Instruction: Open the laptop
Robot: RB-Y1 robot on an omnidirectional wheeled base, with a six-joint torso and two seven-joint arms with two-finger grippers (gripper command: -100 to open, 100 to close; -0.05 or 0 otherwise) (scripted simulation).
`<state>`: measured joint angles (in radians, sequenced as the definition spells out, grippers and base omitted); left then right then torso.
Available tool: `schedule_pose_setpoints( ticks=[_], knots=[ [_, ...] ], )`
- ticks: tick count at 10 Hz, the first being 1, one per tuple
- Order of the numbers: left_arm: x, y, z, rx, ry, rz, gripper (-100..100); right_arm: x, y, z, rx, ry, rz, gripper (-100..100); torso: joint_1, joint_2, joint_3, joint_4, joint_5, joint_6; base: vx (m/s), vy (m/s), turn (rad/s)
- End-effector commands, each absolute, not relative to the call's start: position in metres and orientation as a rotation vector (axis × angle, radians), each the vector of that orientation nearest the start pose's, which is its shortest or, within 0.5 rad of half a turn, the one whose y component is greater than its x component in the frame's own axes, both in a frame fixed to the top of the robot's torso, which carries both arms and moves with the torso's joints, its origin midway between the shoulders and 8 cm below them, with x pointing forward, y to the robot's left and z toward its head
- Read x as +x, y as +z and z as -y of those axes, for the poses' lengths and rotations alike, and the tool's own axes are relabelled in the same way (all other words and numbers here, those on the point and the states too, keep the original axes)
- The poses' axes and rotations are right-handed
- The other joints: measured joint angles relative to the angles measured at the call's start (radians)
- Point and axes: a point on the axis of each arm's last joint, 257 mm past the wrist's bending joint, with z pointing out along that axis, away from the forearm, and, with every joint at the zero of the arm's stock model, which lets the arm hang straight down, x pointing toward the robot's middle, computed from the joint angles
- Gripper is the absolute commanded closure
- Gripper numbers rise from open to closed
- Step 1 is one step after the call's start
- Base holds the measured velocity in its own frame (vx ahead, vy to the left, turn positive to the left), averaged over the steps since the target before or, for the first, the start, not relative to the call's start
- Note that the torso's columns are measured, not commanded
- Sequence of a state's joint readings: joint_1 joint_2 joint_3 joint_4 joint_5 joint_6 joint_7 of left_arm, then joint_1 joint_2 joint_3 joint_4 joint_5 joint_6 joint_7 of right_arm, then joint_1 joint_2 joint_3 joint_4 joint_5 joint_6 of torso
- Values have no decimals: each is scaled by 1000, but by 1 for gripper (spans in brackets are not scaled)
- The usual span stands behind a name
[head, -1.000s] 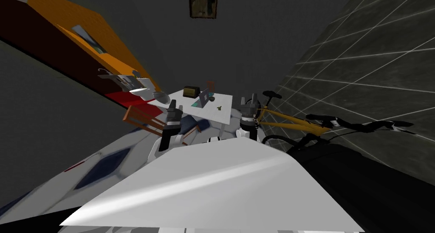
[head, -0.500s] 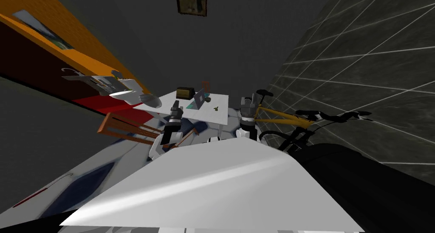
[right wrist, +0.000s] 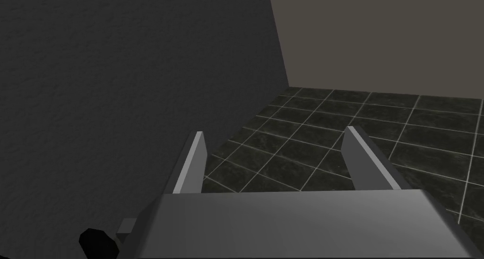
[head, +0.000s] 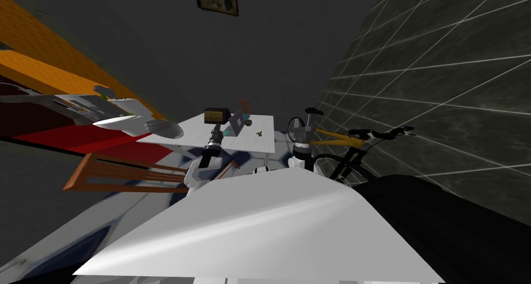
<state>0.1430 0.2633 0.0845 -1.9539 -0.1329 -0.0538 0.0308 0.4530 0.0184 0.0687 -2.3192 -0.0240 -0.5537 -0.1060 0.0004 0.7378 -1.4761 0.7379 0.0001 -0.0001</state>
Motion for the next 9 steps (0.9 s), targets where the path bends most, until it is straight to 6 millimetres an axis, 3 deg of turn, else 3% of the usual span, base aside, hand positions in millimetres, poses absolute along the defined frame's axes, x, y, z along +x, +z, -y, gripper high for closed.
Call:
schedule_pose_setpoints(
  ticks=[1,9],
  knots=[
    [508,-91,-332,-778,-924,-1159,-100,330,66,255,618,1531,-460,0,0,0,0,0,0,0,45,17,-190],
    [542,-121,-392,-865,-709,-1258,-100,330,66,255,618,1531,-460,0,-1,0,0,0,0,0,31,19,-164]
  ],
)
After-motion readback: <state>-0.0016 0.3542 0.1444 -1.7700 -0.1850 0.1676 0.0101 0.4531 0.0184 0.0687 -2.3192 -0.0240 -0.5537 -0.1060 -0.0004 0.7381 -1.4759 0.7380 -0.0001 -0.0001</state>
